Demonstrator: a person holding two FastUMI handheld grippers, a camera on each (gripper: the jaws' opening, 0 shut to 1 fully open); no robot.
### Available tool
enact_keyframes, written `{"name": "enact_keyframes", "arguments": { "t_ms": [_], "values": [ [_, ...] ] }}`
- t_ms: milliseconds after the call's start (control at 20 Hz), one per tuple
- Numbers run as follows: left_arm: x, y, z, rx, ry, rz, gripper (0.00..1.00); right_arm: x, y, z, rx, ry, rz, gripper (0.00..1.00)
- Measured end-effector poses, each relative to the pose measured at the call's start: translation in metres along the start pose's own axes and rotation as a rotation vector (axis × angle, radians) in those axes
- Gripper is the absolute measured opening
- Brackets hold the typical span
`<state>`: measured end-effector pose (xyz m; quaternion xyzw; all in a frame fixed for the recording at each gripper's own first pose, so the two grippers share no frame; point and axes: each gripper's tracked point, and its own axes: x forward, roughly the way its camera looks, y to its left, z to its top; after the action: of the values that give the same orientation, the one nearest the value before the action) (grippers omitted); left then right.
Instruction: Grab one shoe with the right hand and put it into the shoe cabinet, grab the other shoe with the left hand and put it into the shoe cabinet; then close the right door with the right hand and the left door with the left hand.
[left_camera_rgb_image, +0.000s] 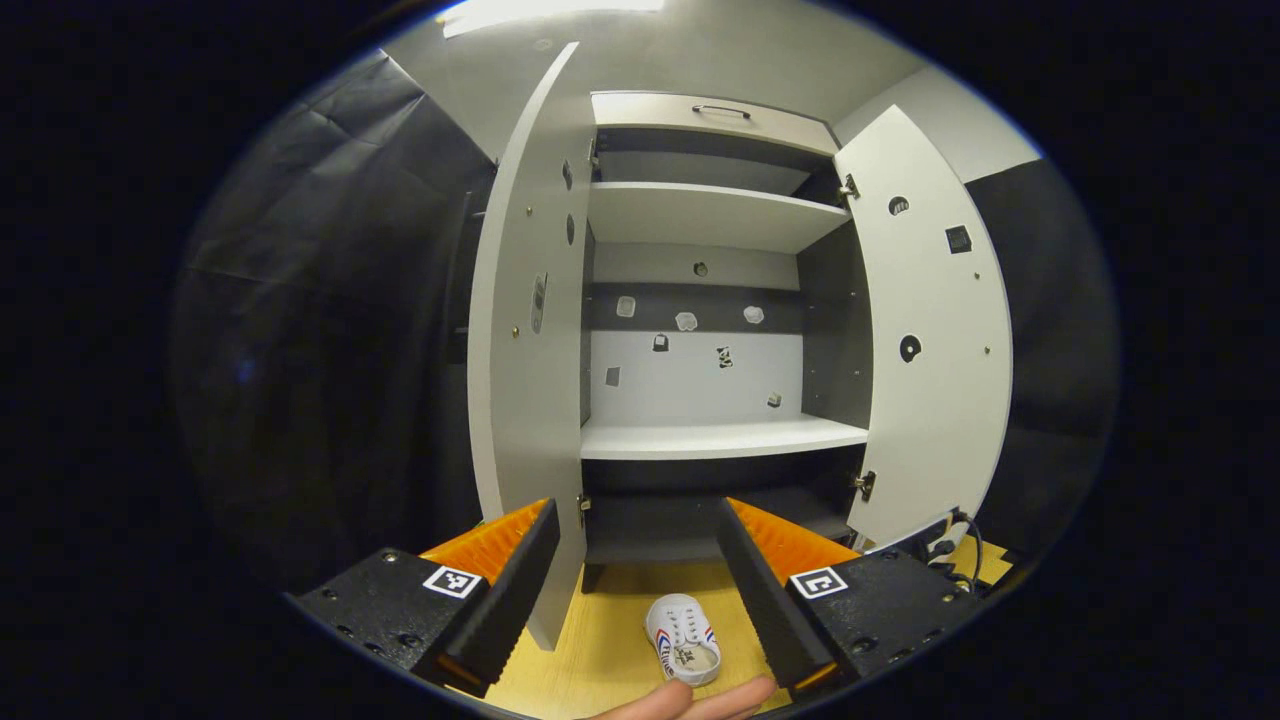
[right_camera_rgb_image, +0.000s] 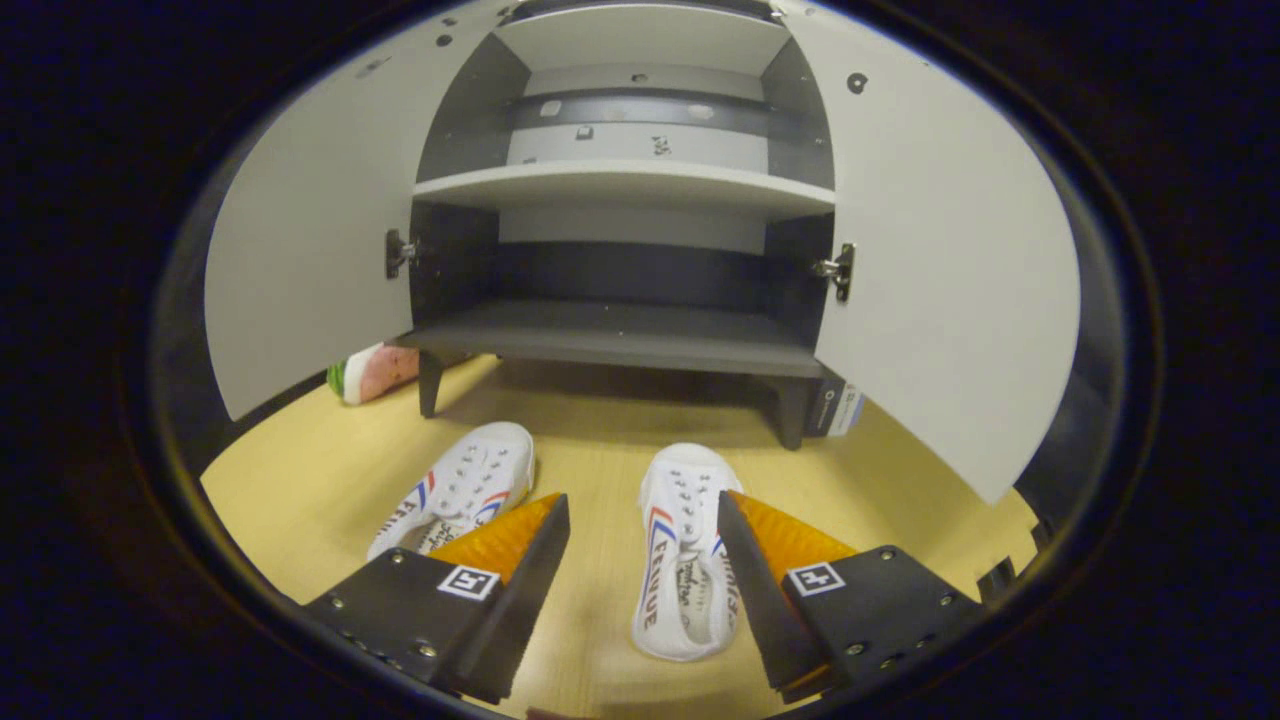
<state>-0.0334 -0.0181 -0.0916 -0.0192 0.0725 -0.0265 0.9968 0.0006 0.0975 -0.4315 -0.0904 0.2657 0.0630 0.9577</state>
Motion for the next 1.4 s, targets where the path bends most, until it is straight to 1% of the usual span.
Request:
{"name": "enact_keyframes", "arguments": {
  "t_ms": [50, 200, 300, 400, 450, 500, 550, 600, 650, 700, 750, 800, 850, 900, 950, 1100, 1150, 1200, 1300, 1350, 1400],
  "values": [
    [0.0, 0.0, -0.002, 0.001, -0.002, -0.002, 0.96, 0.003, 0.003, -0.008, 0.015, 0.022, -0.001, 0.89],
    [0.002, 0.003, -0.009, -0.014, 0.019, -0.001, 0.96, 0.011, 0.002, -0.038, 0.064, 0.127, -0.024, 0.89],
    [0.004, 0.006, -0.014, -0.022, 0.029, 0.005, 0.96, 0.014, -0.013, -0.036, 0.078, 0.124, -0.087, 0.87],
    [0.004, 0.011, -0.019, -0.028, 0.04, 0.013, 0.96, 0.014, -0.006, -0.038, 0.135, 0.14, -0.061, 0.58],
    [0.004, 0.013, -0.02, -0.035, 0.039, 0.017, 0.93, 0.019, -0.004, -0.038, 0.169, 0.15, -0.053, 0.48],
    [0.005, 0.014, -0.021, -0.043, 0.04, 0.019, 0.96, 0.025, -0.005, -0.041, 0.192, 0.172, -0.047, 0.56],
    [0.005, 0.014, -0.023, -0.05, 0.045, 0.02, 0.93, 0.033, -0.002, -0.045, 0.219, 0.198, -0.028, 0.47],
    [0.005, 0.015, -0.024, -0.054, 0.045, 0.019, 0.96, 0.044, -0.001, -0.05, 0.223, 0.225, -0.018, 0.56],
    [0.005, 0.014, -0.023, -0.056, 0.043, 0.016, 0.96, 0.05, -0.008, -0.046, 0.22, 0.211, -0.034, 0.55],
    [0.004, 0.014, -0.024, -0.056, 0.043, 0.016, 0.96, 0.067, -0.018, -0.048, 0.209, 0.197, -0.084, 0.55],
    [0.003, 0.014, -0.025, -0.051, 0.041, 0.014, 0.96, 0.061, -0.019, -0.036, 0.291, 0.159, -0.085, 0.31],
    [0.003, 0.013, -0.024, -0.041, 0.035, 0.012, 0.96, 0.069, -0.019, -0.036, 0.345, 0.129, -0.075, 0.08],
    [0.002, 0.013, -0.023, -0.025, 0.028, 0.014, 0.96, 0.066, -0.017, -0.033, 0.36, 0.097, -0.055, 0.08],
    [0.001, 0.013, -0.023, -0.01, 0.025, 0.014, 0.96, 0.06, -0.021, -0.027, 0.364, 0.064, -0.051, 0.08],
    [-0.001, 0.011, -0.023, 0.002, 0.022, 0.01, 0.96, 0.066, -0.021, -0.029, 0.34, 0.051, -0.054, 0.01],
    [-0.004, 0.005, -0.02, 0.005, 0.006, -0.014, 0.96, 0.055, -0.019, -0.022, 0.278, 0.004, -0.044, 0.01],
    [-0.005, 0.004, -0.019, 0.005, 0.001, -0.021, 0.93, 0.052, -0.018, -0.016, 0.248, -0.026, -0.041, 0.01],
    [-0.006, 0.003, -0.019, 0.007, -0.001, -0.022, 0.96, 0.045, -0.017, -0.013, 0.221, -0.056, -0.042, 0.01],
    [-0.008, 0.005, -0.019, 0.01, -0.003, -0.022, 0.96, 0.032, -0.013, -0.001, 0.2, -0.099, -0.027, 0.01],
    [-0.009, 0.004, -0.019, 0.005, -0.002, -0.027, 0.96, 0.025, -0.007, 0.005, 0.203, -0.109, -0.003, 0.01],
    [-0.009, 0.005, -0.019, -0.001, -0.001, -0.03, 0.99, 0.019, -0.004, 0.012, 0.191, -0.123, 0.003, 0.01]
  ]
}}
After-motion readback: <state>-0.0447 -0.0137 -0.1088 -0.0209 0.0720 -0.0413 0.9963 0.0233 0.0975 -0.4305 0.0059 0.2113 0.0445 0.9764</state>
